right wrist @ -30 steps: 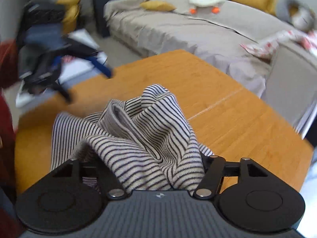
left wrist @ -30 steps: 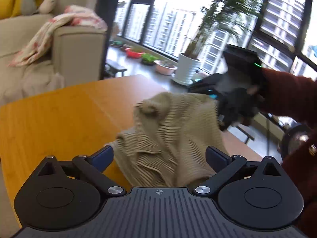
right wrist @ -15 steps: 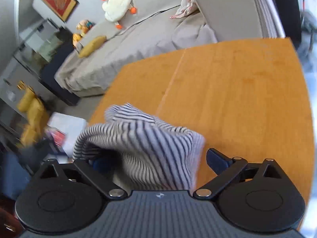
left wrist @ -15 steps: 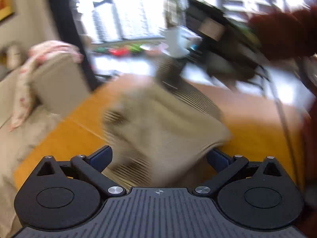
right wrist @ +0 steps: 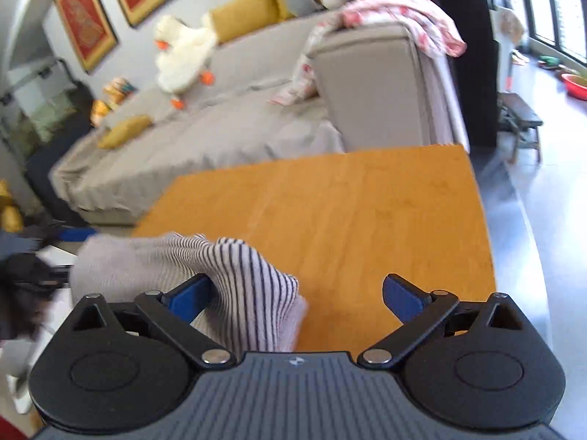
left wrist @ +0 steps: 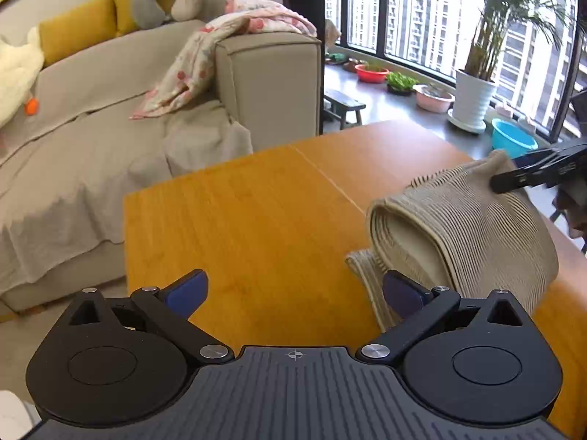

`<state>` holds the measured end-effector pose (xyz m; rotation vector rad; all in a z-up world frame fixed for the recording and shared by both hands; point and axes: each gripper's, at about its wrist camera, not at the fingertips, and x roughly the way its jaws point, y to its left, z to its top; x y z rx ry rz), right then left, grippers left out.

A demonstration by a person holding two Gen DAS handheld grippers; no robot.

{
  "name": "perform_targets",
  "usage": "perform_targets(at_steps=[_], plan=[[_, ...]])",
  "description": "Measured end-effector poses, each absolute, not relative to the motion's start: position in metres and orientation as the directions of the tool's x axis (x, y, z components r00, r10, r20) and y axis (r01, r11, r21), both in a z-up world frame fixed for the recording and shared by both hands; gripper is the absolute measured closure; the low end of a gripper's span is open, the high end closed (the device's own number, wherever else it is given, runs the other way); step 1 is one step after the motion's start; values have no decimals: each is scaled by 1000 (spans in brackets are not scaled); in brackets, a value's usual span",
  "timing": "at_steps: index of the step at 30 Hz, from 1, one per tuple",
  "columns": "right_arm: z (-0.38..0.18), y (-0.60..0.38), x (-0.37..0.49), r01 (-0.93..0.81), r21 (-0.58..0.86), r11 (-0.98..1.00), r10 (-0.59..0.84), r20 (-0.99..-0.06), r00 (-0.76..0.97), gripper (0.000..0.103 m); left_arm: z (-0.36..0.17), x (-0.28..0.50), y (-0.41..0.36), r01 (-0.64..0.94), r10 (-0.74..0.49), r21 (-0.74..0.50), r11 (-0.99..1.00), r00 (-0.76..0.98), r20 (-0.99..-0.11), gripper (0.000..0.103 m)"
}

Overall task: Fold clothes
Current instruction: 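Open both grippers and release the folded shirt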

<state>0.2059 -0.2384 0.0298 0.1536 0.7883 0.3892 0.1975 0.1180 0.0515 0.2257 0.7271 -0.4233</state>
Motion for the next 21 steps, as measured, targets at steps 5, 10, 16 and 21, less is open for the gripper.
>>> perform_targets(at_steps=[5,10,16,21], plan=[[7,-224,208,-261,181,948,313,-678,666,0,89,189,119,596,-517,-78,799,616,-594,0],[18,-230,192,-222,222,949,314,-668,675,0,94,202,47,759,-652,-52,650,520,-552,0],[35,-250,127,-155,461,874,448,-638,626,0,26,256,-2,736,-582,-92,671,446,-680,0],[-5,-251,90,45,707,705,601,-630,491,0,-11,295,14,627,-637,-332,705,352,-686,0]])
